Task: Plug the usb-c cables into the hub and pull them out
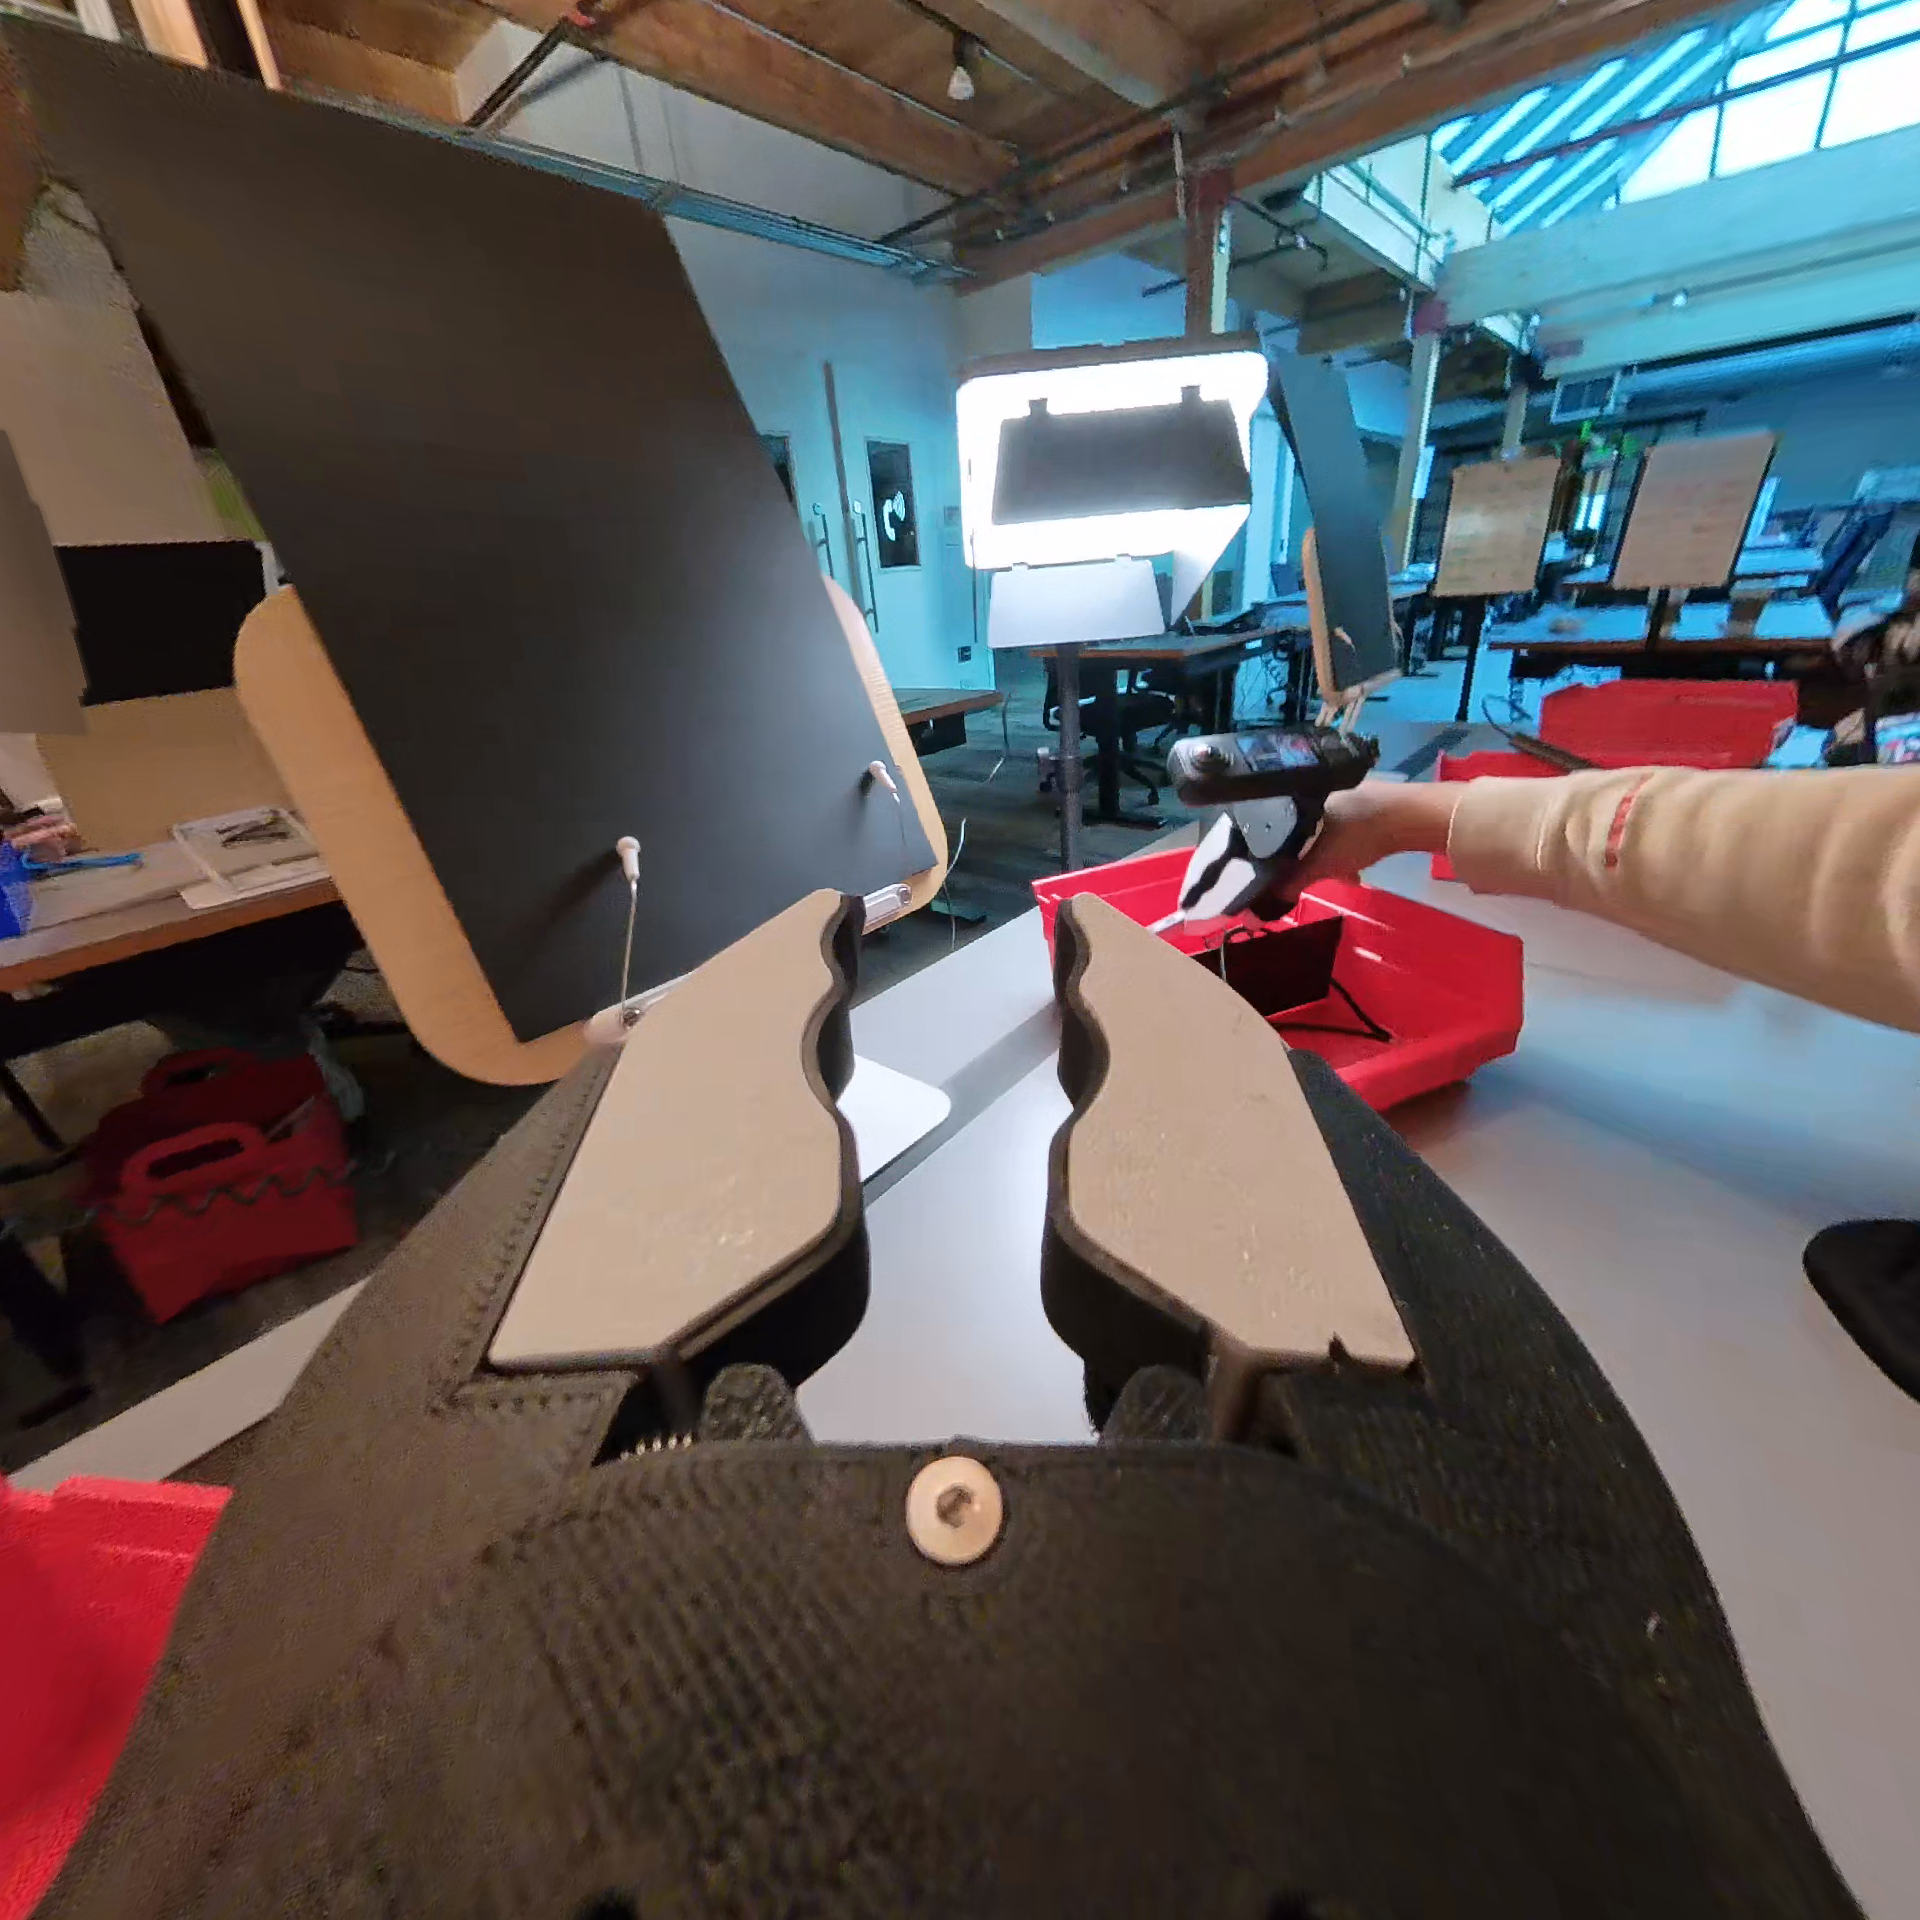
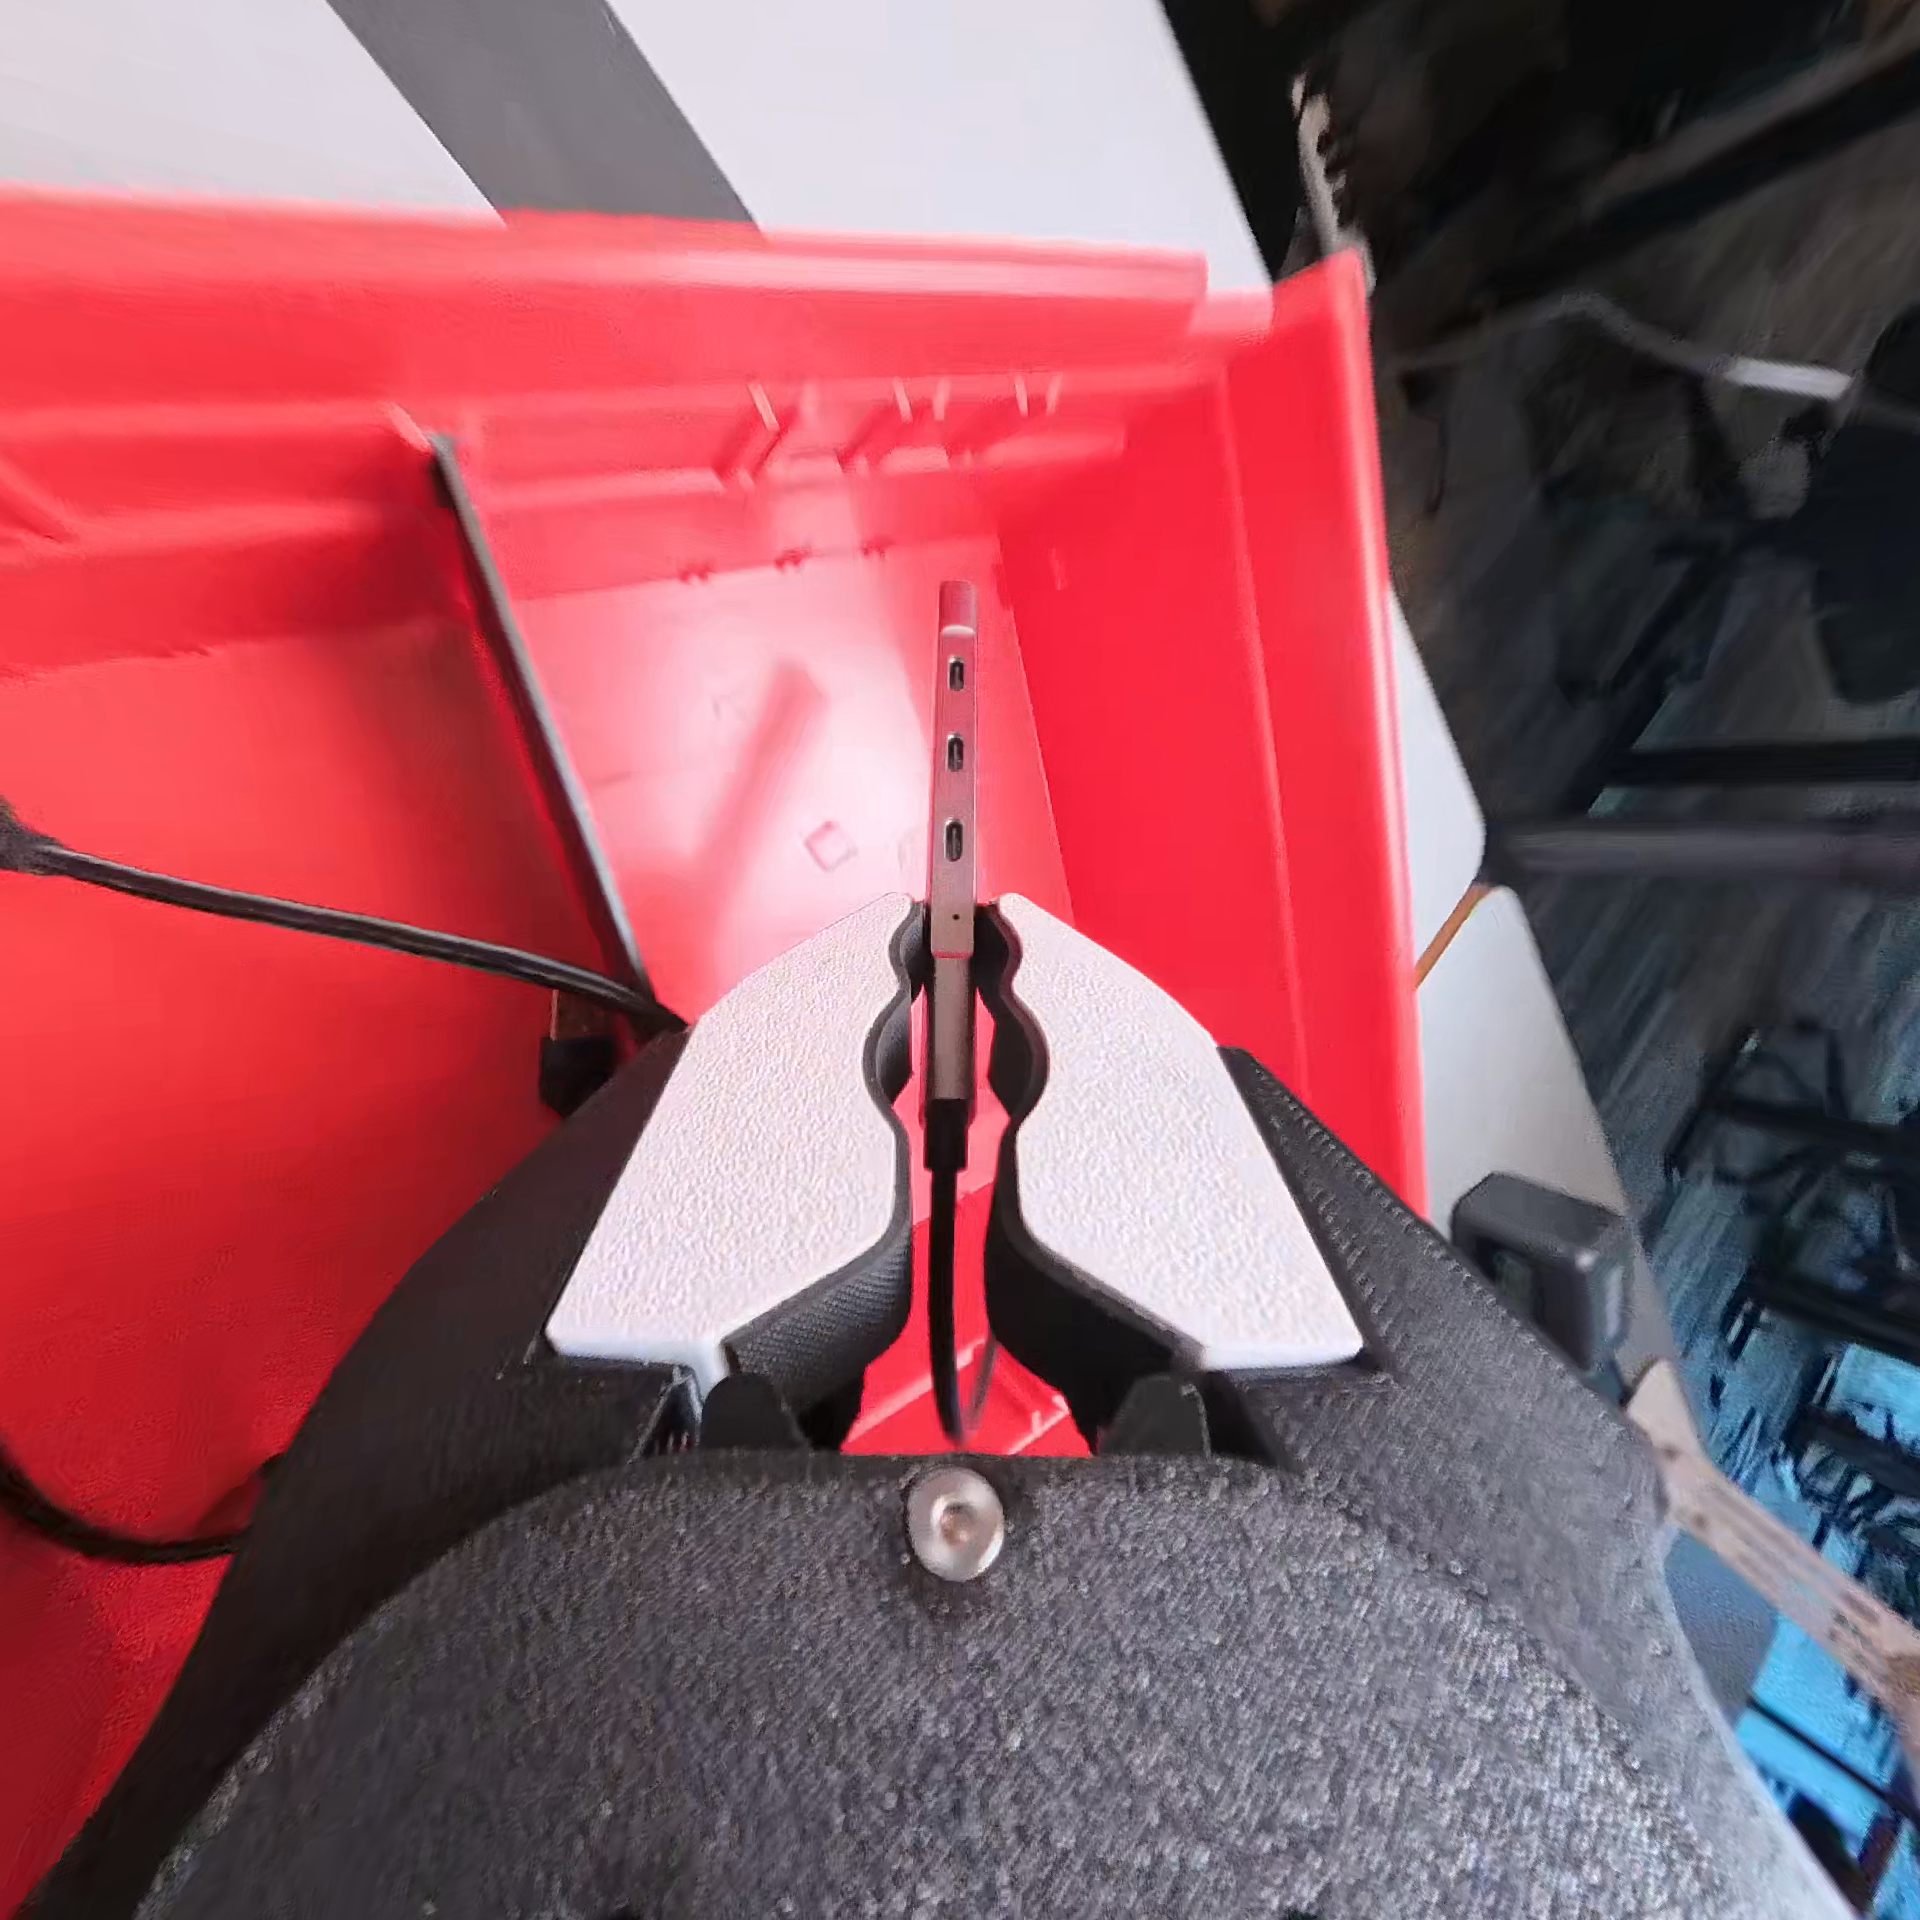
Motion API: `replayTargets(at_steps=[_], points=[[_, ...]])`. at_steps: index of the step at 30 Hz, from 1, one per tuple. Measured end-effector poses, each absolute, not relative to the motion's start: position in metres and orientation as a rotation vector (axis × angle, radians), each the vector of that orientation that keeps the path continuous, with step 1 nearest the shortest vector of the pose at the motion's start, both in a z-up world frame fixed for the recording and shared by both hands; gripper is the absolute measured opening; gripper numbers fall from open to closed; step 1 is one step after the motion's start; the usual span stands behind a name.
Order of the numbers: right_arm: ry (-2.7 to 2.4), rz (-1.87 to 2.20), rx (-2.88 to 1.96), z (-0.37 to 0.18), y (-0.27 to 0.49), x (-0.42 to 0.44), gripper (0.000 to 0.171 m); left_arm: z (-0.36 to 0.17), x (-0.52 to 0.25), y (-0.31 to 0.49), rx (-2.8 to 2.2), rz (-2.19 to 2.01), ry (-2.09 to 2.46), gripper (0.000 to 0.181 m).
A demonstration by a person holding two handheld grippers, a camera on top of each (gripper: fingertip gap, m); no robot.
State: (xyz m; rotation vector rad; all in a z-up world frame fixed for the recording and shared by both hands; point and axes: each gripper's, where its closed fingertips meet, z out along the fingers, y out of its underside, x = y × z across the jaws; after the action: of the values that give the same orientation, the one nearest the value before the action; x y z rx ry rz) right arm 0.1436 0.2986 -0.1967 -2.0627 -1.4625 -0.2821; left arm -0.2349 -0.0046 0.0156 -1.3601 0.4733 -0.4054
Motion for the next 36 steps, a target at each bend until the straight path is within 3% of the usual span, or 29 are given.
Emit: replayTargets(at_steps=[1, 4, 7, 12, 15, 23, 31, 36], points=[[-1.45, -0.292, -2.101, -0.204, 0.3, 0.149, 0.011, 0.015, -0.242, -0.004, -1.361, -0.423, 0.453, 0.036], [-1.4, -0.259, -2.14, -0.204, 0.301, 0.151, 0.035, 0.01, -0.261, 0.0, -1.376, -0.443, 0.399, 0.036], [-1.324, -0.151, -2.013, -0.166, 0.294, 0.133, 0.046, 0.004, -0.282, 0.004, -1.404, -0.417, 0.347, 0.036], [-1.096, 0.304, -1.653, -0.06, 0.211, 0.074, 0.047, -0.001, -0.309, 0.006, -1.439, -0.382, 0.258, 0.036], [-0.967, 0.569, -1.493, -0.03, 0.132, 0.054, 0.044, -0.006, -0.325, 0.006, -1.488, -0.303, 0.239, 0.036], [-0.891, 0.824, -1.456, -0.101, 0.003, 0.034, 0.044, -0.041, -0.368, 0.011, -1.816, -0.036, 0.457, 0.039], [-0.962, 0.799, -1.382, -0.123, -0.01, 0.025, 0.042, -0.144, -0.463, 0.006, -2.371, 0.44, 0.937, 0.04], [-1.011, 0.768, -1.399, -0.138, -0.011, 0.022, 0.04, -0.183, -0.464, 0.008, -2.439, 0.48, 1.17, 0.036]])
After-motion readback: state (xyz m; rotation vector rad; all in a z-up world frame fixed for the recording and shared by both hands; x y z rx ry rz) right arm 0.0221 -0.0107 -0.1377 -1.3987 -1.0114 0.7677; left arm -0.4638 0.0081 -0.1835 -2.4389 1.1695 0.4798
